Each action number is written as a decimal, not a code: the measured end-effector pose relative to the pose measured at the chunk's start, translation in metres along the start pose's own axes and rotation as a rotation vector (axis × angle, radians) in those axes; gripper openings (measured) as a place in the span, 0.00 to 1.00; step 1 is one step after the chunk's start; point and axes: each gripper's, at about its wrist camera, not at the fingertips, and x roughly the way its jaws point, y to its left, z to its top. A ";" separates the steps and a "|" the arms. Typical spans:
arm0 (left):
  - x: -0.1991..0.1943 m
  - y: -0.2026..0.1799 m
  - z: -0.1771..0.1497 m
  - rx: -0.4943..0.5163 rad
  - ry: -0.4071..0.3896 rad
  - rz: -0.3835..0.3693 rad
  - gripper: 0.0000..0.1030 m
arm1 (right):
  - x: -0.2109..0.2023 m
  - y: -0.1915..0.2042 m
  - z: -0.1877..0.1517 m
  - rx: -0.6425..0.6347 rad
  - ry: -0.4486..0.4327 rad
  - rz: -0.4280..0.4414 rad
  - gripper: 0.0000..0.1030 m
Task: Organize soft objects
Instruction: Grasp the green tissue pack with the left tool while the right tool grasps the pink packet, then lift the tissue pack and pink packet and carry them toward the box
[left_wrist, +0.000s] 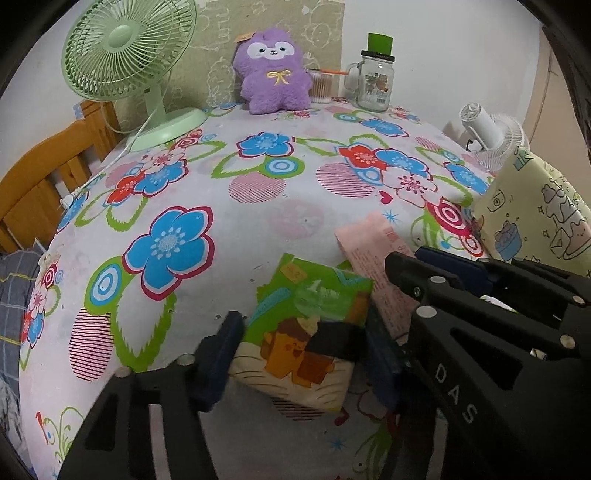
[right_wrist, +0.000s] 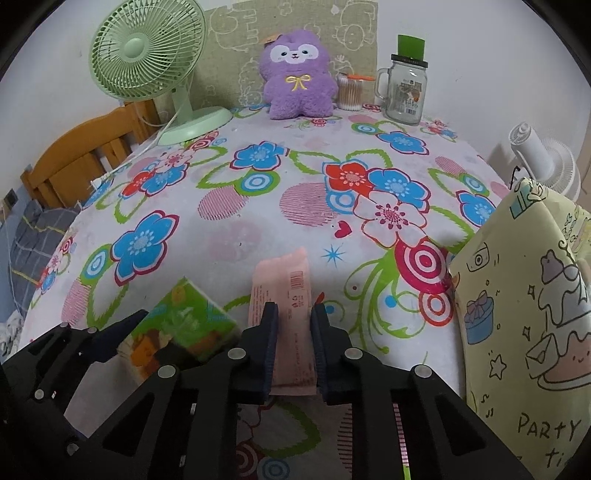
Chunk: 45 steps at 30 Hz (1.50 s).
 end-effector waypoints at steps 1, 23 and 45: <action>-0.001 0.000 0.000 0.000 -0.001 0.001 0.59 | 0.000 0.000 0.000 0.000 0.001 0.002 0.20; -0.005 0.010 -0.005 -0.027 -0.004 0.045 0.56 | 0.011 0.011 0.000 -0.002 0.062 0.035 0.39; -0.041 -0.004 -0.005 -0.012 -0.081 0.035 0.56 | -0.036 0.006 -0.005 -0.005 -0.026 0.008 0.39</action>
